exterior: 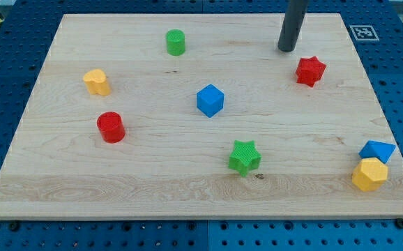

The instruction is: Push the red star to the bottom right

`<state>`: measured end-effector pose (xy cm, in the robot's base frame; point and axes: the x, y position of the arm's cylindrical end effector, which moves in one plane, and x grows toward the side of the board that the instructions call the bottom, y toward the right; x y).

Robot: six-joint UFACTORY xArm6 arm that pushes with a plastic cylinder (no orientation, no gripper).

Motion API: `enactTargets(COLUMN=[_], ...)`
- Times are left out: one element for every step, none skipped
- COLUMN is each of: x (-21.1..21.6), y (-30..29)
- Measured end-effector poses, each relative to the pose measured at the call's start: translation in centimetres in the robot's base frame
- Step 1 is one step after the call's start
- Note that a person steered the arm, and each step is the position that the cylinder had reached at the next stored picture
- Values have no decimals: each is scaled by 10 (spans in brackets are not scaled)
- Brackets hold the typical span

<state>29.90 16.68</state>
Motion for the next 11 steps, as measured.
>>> enactTargets(x=[2, 13, 35, 64, 92, 118, 136, 149, 168, 190, 207], y=[10, 18, 19, 21, 21, 24, 28, 31, 33, 36, 39])
